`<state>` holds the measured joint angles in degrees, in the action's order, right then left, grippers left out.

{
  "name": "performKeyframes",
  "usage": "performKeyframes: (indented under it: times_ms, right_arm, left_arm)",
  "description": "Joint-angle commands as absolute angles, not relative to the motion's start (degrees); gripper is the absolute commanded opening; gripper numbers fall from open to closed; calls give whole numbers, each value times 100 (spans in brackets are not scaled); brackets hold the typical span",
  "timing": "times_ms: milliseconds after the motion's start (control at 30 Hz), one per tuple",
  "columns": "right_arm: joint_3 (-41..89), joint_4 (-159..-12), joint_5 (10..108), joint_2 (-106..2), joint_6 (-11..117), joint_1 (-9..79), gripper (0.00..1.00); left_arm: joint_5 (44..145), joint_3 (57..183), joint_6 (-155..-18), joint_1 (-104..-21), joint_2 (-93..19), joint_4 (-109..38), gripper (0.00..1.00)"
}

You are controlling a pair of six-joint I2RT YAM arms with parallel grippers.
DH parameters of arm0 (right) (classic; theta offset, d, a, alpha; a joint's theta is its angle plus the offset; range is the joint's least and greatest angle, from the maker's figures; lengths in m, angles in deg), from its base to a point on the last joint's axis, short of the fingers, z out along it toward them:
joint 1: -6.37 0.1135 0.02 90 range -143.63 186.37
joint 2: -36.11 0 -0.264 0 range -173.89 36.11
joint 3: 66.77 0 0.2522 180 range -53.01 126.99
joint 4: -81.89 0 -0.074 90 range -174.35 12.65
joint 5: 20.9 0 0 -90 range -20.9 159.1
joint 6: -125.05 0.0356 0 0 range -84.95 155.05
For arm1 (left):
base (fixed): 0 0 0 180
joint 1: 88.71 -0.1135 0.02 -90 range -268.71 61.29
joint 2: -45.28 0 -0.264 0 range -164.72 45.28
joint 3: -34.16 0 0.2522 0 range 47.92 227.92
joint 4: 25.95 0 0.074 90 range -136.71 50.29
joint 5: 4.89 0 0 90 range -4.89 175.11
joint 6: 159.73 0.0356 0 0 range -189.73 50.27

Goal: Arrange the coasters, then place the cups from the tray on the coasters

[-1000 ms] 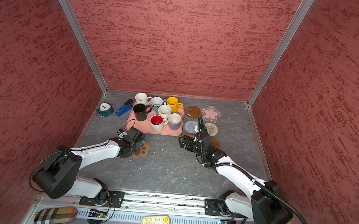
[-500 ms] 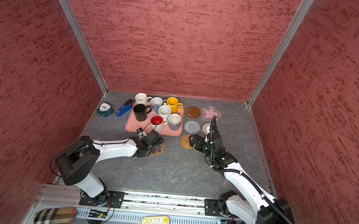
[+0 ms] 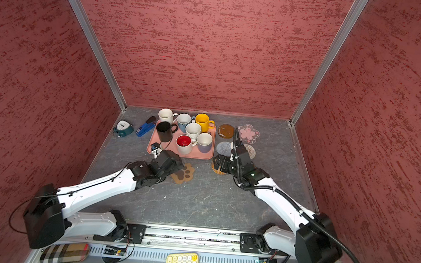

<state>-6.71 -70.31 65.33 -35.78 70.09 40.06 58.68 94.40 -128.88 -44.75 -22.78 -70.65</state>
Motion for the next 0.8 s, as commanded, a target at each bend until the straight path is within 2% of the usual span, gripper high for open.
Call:
performKeyframes:
  times_ms: [0,133,400,767]
  right_arm:
    - [-129,-6679,7136,-4155,6708,4455,97]
    - [622,-6450,7554,-5048,6534,4946,97]
    - [2263,-6021,8139,-6758,6445,5803,98]
    - [3430,-5609,8718,-7986,6694,6263,98]
  left_arm:
    - [5783,9193,-12513,-4831,-1780,-7891,100]
    - [6225,8824,-12326,-5371,-1032,-8231,100]
    - [6433,8215,-12083,-6025,282,-8770,100]
    - [6598,8141,-12030,-6263,494,-8969,100]
